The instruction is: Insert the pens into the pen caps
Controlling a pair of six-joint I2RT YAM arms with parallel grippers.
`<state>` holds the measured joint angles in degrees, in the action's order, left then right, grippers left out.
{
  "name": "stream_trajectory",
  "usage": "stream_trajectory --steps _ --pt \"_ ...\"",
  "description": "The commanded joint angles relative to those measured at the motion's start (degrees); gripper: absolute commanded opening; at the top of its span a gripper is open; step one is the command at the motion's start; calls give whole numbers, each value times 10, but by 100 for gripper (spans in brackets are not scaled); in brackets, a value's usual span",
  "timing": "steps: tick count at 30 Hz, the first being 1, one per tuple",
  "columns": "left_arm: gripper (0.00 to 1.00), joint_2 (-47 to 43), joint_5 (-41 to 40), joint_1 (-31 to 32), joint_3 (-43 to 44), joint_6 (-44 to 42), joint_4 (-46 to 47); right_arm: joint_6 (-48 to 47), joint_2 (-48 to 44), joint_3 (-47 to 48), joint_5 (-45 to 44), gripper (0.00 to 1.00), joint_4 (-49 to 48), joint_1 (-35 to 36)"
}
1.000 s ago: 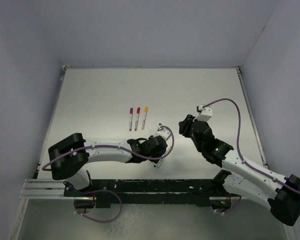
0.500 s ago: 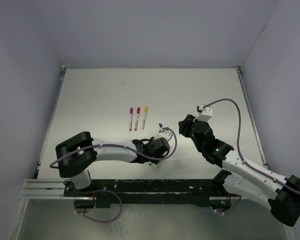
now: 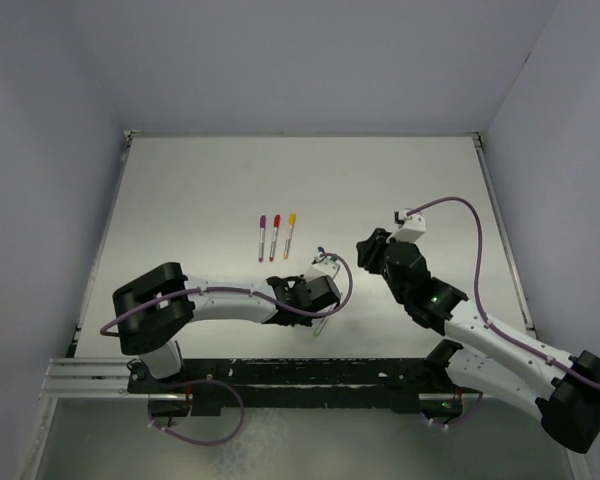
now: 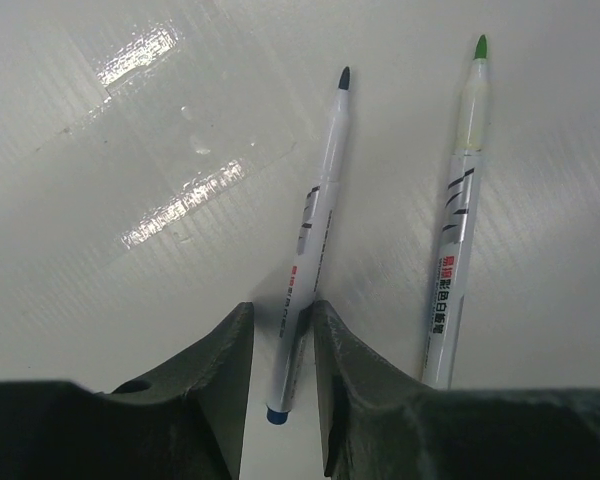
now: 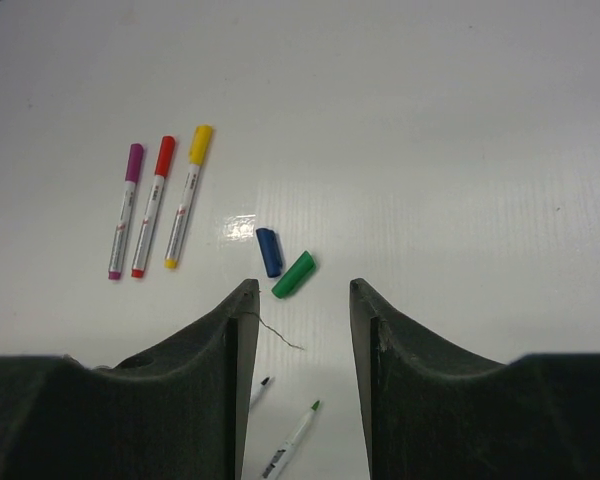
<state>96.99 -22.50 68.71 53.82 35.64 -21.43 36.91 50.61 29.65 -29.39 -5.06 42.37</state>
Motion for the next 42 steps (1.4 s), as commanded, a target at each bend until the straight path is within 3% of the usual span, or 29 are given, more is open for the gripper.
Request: stream_trajectory --steps 1,14,30,35,39,42 --pt "34 24 -1 1 -5 6 -65 -2 2 13 -1 44 -28 -1" --pt "35 57 25 -4 -10 -24 -22 0 -1 17 1 44 -24 -1" --pt "20 58 91 -7 -14 -7 -81 7 -12 20 -4 44 -18 -1" --pt "0 66 117 -7 -16 -11 -84 -1 -10 26 -4 44 -13 -1" --pt "0 71 128 -7 -23 -14 -72 -12 1 40 -10 43 -7 -1" --pt "0 50 121 -7 -33 -7 -63 -21 20 57 -11 37 2 -4"
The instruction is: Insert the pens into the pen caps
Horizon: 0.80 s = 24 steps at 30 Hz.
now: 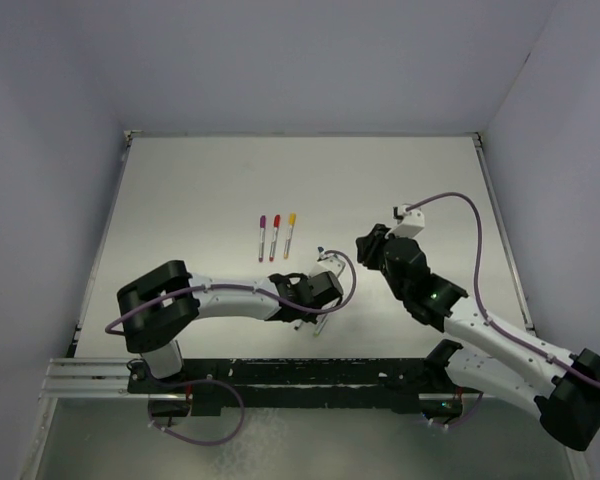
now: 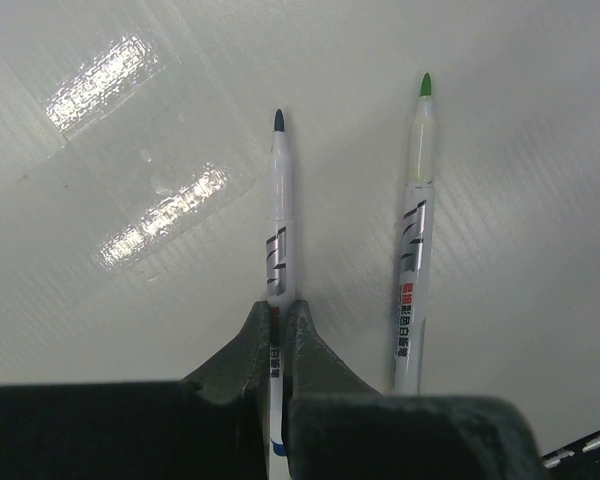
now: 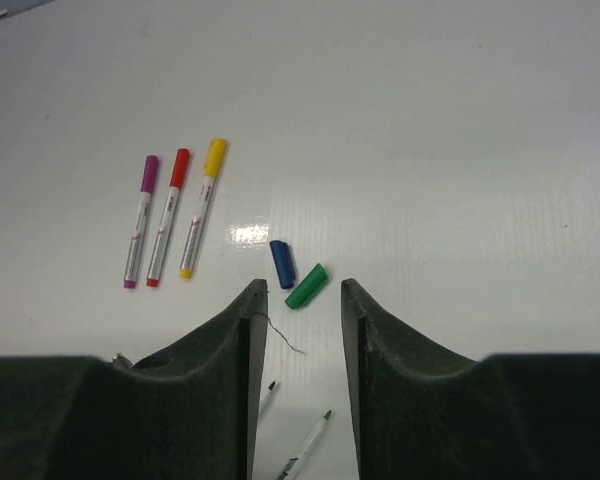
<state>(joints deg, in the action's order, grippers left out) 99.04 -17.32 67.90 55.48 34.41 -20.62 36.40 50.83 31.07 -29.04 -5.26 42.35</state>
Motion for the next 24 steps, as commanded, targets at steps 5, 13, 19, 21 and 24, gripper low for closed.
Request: stream_trajectory --steps 5,13,19,21,24 --pt "0 -66 45 1 -70 16 -73 -42 78 82 42 29 22 -42" --pt "0 -228 -11 1 -74 36 -92 -125 251 189 170 40 58 -81" --pt "0 -299 -54 -3 -96 50 -80 -181 354 244 237 42 58 -81" --pt "0 -314 -58 -6 -110 60 -72 -192 378 256 255 42 58 -81" --pt "0 -343 -50 -14 -137 75 -49 -198 407 261 274 42 56 -81"
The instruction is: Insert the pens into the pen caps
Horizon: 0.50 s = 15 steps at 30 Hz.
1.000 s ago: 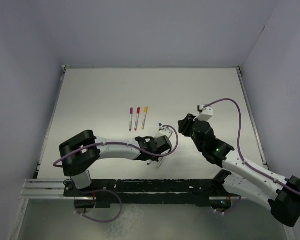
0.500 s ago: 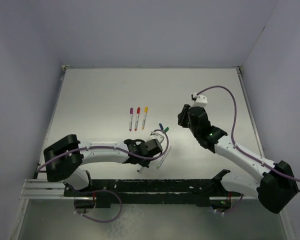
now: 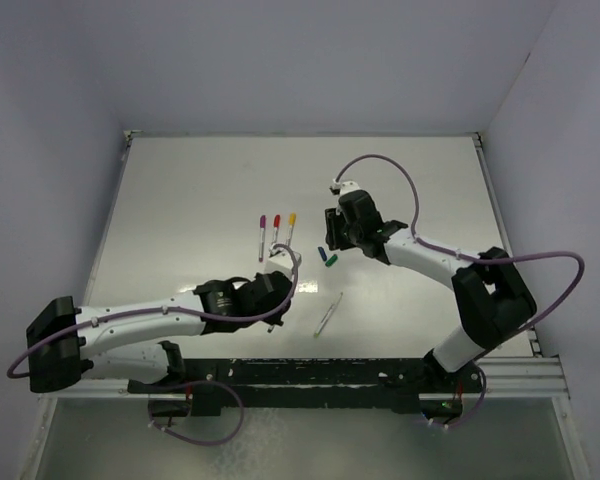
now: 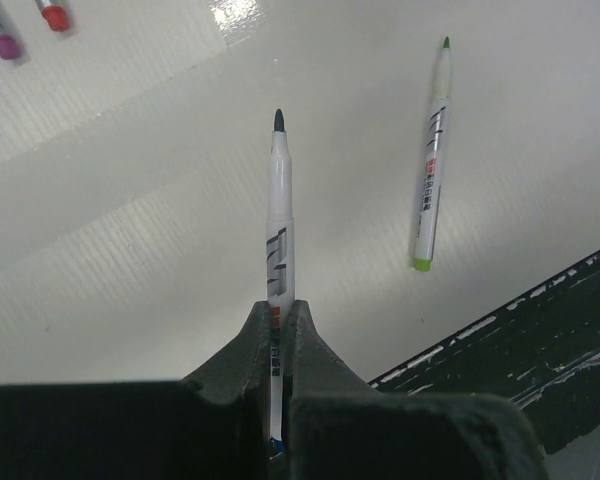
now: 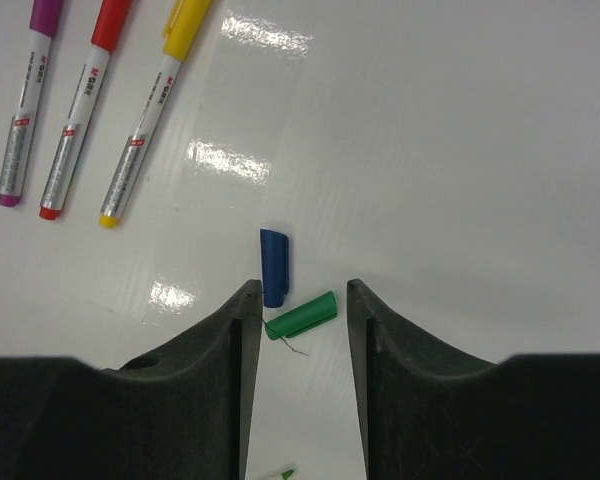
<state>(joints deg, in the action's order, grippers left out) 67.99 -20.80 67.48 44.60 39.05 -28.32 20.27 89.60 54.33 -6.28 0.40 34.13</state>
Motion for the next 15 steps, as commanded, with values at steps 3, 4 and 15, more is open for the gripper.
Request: stream_trajectory --steps 3,4,15 --pt "0 -74 -9 -21 -65 43 56 -42 42 49 58 42 -2 3" --pt "0 -85 -5 -26 -76 45 66 -46 49 52 60 42 -2 5" --pt "0 -125 49 -66 -119 45 121 -58 117 87 40 41 12 27"
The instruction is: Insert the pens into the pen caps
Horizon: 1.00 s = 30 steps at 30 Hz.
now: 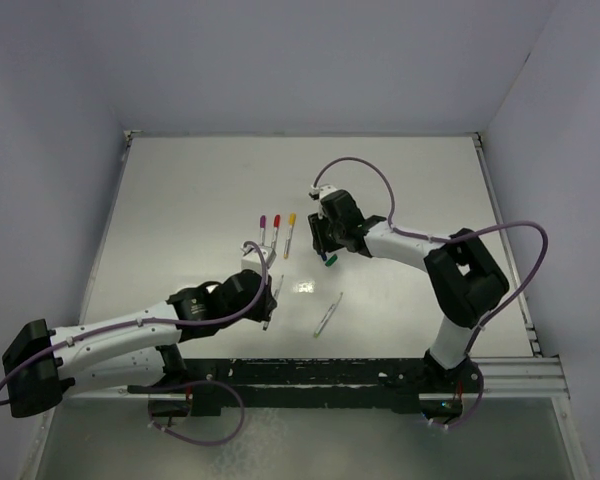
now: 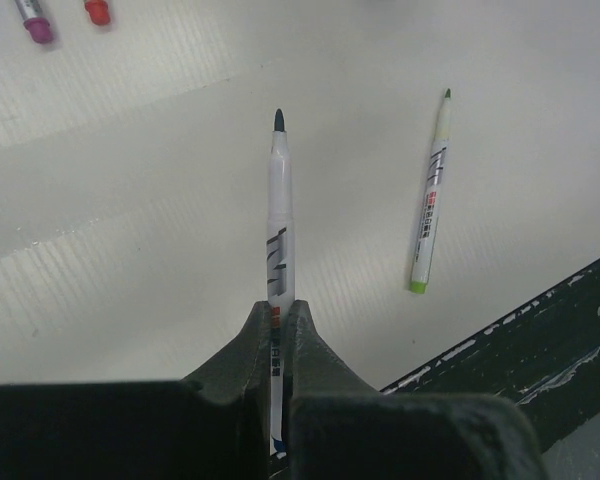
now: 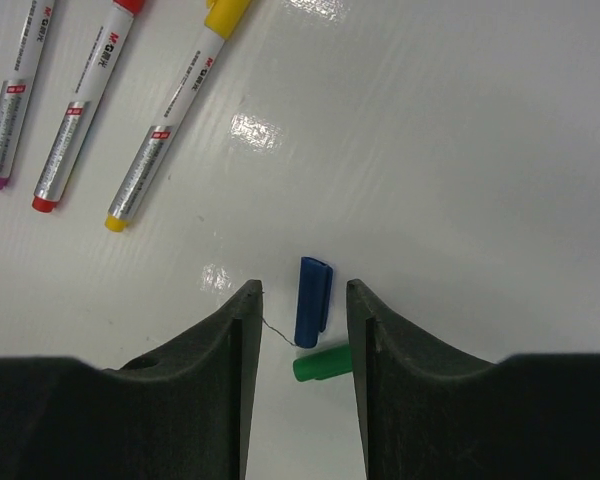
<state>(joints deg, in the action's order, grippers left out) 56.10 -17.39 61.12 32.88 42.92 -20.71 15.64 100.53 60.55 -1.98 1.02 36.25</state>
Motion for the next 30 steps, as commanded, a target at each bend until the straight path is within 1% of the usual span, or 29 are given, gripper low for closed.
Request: stream_trajectory --steps 1,12,18,21,26,30 --pt "0 -7 15 -3 -3 5 48 -12 12 26 -7 41 8 7" --pt "0 -13 35 -12 -19 7 81 -7 39 25 -45 39 19 12" --pt "0 -9 34 -16 -18 10 83 -4 60 29 -75 35 35 27" --pt "0 -6 36 -17 -18 9 85 -3 73 34 -94 35 46 37" --pt "0 -8 35 -18 -18 10 81 11 85 38 -98 31 62 44" --pt "0 -16 30 -19 -19 13 76 31 80 31 -100 31 71 49"
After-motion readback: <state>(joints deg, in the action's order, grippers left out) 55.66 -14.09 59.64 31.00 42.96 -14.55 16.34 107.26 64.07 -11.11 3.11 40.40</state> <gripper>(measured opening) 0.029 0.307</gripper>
